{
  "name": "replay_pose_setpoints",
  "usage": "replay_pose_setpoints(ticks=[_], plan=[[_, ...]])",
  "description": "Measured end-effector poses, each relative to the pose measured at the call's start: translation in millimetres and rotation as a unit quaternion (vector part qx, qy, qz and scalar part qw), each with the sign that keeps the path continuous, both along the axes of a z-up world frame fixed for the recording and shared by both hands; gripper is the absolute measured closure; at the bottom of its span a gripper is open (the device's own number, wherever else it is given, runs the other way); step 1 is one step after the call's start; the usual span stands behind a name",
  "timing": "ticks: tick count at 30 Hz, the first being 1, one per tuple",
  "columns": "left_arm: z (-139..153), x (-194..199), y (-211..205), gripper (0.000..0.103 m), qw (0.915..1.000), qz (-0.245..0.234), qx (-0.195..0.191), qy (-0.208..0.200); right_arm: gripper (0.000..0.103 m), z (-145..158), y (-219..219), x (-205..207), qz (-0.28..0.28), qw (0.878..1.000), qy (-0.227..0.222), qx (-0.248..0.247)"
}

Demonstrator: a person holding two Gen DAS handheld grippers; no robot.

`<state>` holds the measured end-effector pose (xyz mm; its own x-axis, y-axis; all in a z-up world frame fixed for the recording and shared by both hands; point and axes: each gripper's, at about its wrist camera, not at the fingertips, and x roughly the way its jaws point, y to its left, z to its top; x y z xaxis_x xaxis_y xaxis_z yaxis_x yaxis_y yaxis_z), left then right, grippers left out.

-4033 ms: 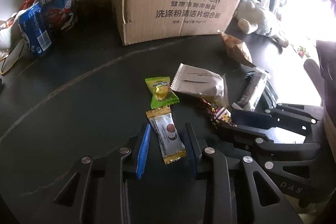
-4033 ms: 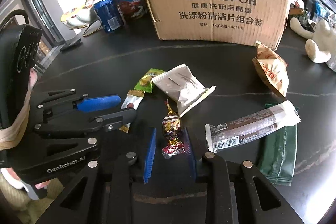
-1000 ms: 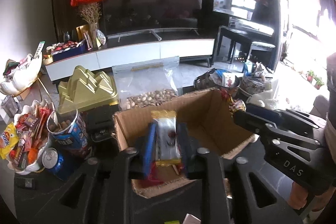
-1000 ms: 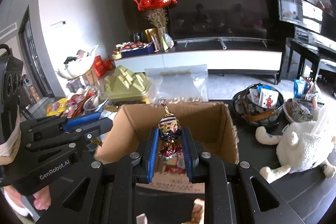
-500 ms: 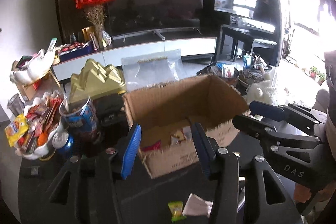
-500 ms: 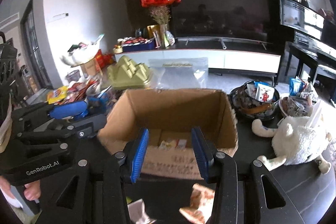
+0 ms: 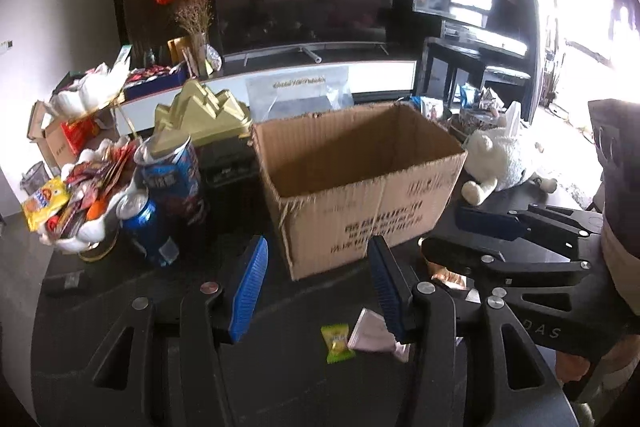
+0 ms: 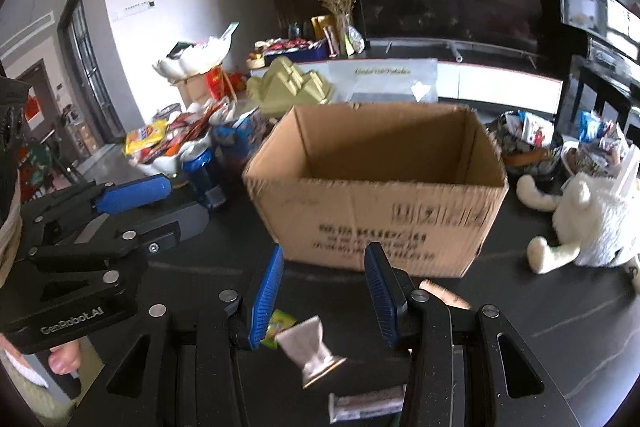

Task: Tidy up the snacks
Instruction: 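Move both tools back down toward the snacks on the table, then close the right tool on the white square packet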

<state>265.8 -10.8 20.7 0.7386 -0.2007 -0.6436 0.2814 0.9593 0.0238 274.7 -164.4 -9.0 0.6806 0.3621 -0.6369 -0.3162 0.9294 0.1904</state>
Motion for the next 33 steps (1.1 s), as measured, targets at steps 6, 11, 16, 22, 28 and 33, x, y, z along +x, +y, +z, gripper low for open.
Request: replay_pose_setpoints(ticks=[6,11,16,22,28,33], plan=[[-15.1,-9.0,8.3,0.049,0.9998,0.009,-0.001,0.018,0.059,-14.0,10.5,-12.1,0.018,1.000,0.025,-0.001],[-32.7,-12.8,13.5,0.048,0.9991,0.014,0.004,0.039,0.059,-26.2,20.1,-13.6,0.034,0.998,0.049,-0.016],[-51.5,-15.8,16.1,0.047,0.9981,0.017,0.009,0.059,0.059,-44.4,28.0,-11.5,0.056,0.994,0.083,-0.040],[-79.3,-18.5,19.5,0.047,0.9954,0.019,0.002,0.094,0.059,-69.3,35.6,-7.6,0.079,0.987,0.124,-0.064],[-104.0,-17.4,21.8,0.047,0.9916,0.024,-0.006,0.127,0.049,-89.0,43.1,0.5,0.095,0.979,0.149,-0.099],[-118.0,-14.1,23.6,0.047,0.9884,0.021,-0.010,0.150,0.049,-103.5,50.4,5.7,0.115,0.971,0.172,-0.120]])
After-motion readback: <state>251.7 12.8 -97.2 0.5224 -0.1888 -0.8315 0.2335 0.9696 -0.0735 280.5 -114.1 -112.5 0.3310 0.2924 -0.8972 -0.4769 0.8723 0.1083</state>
